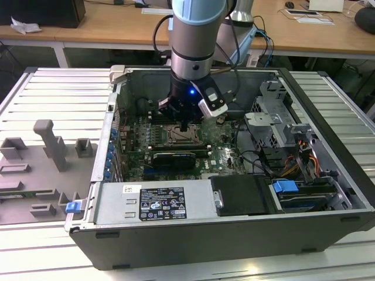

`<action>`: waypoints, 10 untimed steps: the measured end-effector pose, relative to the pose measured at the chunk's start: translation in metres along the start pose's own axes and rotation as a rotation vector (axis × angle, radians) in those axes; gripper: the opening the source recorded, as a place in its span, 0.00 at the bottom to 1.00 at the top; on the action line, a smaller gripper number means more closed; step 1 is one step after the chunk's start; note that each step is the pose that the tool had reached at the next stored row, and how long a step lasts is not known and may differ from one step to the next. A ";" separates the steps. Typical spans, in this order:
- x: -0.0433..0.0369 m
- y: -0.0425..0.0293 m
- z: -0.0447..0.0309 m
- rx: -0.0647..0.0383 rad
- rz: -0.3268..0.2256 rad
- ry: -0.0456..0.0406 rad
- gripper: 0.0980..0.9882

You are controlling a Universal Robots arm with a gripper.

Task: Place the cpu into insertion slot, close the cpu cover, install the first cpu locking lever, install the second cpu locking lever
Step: 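Install the second cpu locking lever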

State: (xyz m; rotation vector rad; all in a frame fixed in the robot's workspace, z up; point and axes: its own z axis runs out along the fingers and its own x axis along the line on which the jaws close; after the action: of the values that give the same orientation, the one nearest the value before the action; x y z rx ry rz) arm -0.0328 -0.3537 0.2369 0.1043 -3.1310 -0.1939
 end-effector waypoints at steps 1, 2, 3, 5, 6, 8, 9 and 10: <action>0.0001 -0.0002 0.0000 0.000 0.000 0.0000 0.00; 0.0002 -0.0003 0.0001 0.000 0.000 0.0000 0.00; 0.0003 -0.0004 0.0001 -0.001 0.000 0.0000 0.00; 0.0005 -0.0009 0.0002 -0.002 0.000 -0.0002 0.00; 0.0005 -0.0012 0.0003 -0.004 0.000 -0.0003 0.00; 0.0005 -0.0014 0.0006 -0.006 0.000 -0.0004 0.00; 0.0005 -0.0015 0.0007 -0.007 0.000 -0.0004 0.00; 0.0005 -0.0014 0.0008 -0.008 0.000 -0.0005 0.00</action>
State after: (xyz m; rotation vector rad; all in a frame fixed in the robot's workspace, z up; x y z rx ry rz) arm -0.0332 -0.3550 0.2359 0.1042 -3.1304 -0.2057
